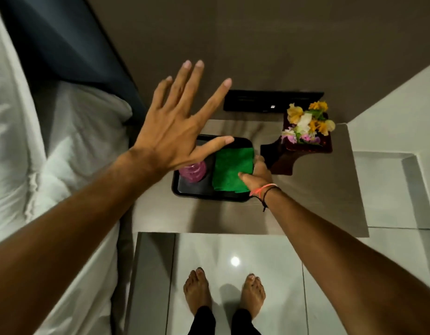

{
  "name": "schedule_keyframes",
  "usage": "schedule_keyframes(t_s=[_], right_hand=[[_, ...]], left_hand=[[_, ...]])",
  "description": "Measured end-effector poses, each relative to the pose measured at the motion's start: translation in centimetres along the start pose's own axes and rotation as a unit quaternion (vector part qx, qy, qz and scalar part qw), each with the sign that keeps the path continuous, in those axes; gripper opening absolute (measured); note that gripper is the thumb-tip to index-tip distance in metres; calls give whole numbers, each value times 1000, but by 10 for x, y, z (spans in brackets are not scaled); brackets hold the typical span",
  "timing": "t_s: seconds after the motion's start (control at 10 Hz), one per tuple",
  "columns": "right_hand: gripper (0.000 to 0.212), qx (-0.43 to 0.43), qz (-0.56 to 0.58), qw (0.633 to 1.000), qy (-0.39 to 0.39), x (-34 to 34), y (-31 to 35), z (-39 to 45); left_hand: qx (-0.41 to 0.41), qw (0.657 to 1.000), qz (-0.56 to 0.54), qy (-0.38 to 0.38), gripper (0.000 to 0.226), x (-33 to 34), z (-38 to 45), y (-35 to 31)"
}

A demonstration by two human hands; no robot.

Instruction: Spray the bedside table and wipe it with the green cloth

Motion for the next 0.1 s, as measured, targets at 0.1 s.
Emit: schedule_keyframes(t_s=[0.1], right_hand=[[82,-65,-131,989,23,-18,19,-37]], left_hand=[[1,999,16,29,95,8,-37,-15]])
Point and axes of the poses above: each hand's wrist, its own z-axis towards the middle knuckle, its own x-axis out of the palm, y = z × x, the point moved 6 cm from there along z, towards the middle knuckle, and after that the axes turned 4 degrees about -y, right-handed, at the moved point
